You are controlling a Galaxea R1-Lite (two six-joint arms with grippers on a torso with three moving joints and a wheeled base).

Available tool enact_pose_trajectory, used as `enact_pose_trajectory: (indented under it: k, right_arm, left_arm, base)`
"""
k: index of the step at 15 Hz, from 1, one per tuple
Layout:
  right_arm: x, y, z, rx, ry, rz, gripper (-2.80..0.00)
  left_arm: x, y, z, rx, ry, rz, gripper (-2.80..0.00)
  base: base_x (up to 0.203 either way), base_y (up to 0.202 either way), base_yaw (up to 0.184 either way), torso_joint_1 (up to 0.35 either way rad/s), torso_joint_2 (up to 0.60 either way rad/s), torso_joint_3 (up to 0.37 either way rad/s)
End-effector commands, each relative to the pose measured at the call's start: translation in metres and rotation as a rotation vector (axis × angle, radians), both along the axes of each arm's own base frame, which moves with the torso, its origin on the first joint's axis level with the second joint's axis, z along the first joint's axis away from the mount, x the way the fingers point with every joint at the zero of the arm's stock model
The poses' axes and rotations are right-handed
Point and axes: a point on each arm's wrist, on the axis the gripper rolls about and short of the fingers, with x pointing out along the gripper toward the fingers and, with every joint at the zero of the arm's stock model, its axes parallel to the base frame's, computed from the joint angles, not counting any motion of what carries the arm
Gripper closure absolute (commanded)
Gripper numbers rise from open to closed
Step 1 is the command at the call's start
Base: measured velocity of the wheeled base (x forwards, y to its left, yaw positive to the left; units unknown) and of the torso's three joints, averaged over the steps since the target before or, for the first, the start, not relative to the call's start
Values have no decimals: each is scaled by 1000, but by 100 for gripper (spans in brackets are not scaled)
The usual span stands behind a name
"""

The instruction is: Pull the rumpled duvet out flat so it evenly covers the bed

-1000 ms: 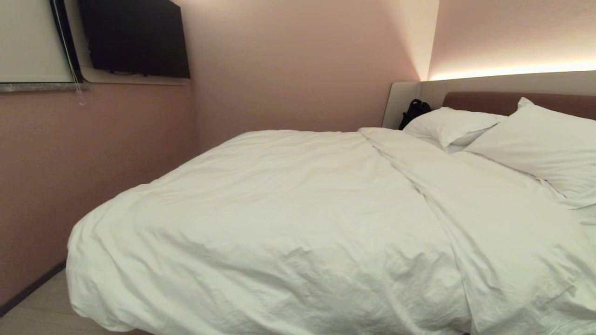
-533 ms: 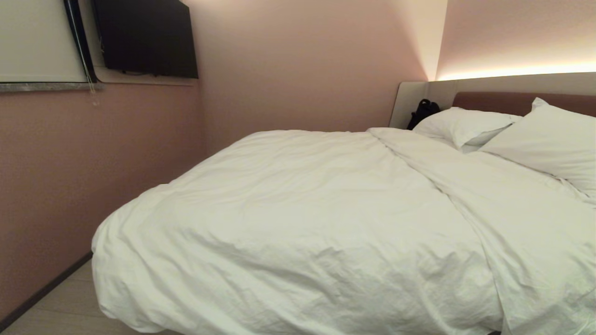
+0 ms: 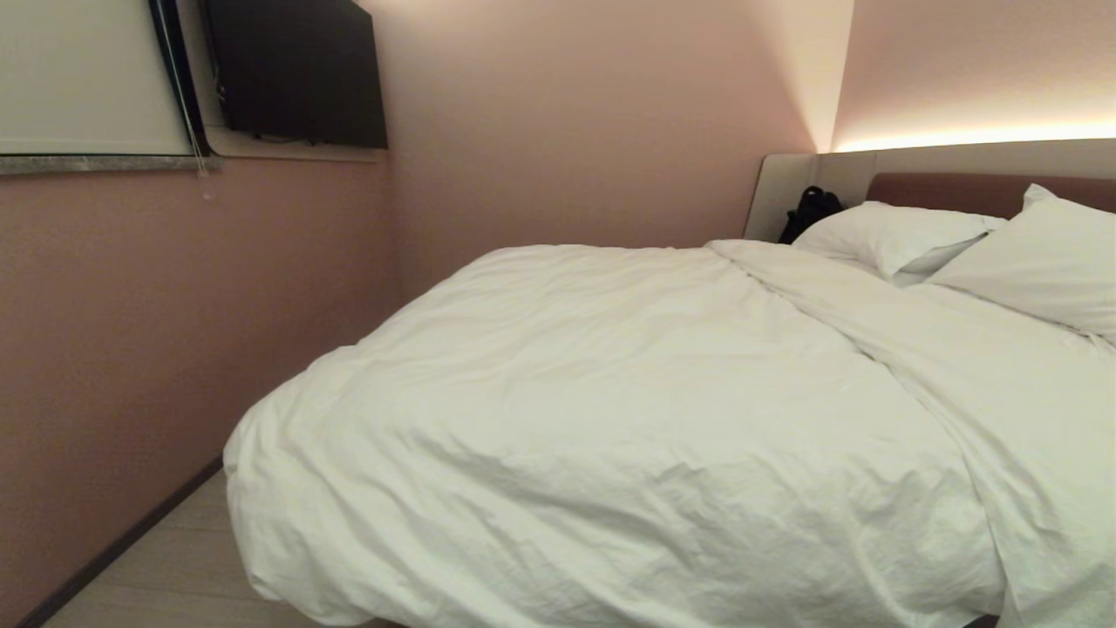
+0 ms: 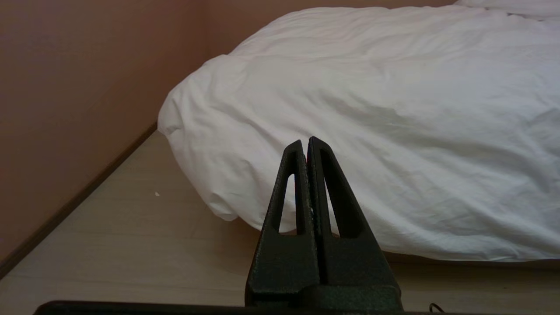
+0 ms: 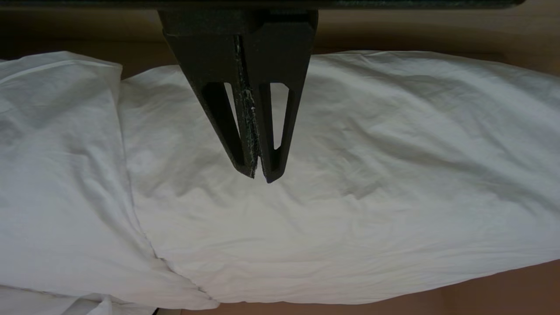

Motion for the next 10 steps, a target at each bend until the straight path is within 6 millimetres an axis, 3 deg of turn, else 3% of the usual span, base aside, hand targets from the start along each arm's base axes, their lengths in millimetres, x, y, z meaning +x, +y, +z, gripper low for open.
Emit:
enact_pose_trajectory:
  k: [1, 10]
  right_arm:
    - [0, 0, 0, 0, 0, 0, 0]
    - [0, 0, 0, 0, 0, -1, 0]
  left_arm:
    - [0, 0, 0, 1, 0, 0, 0]
    - [0, 0, 0, 5, 1, 1, 0]
  base:
    - [0, 191, 0, 2, 2, -2]
    - [0, 196, -2, 1, 2, 4]
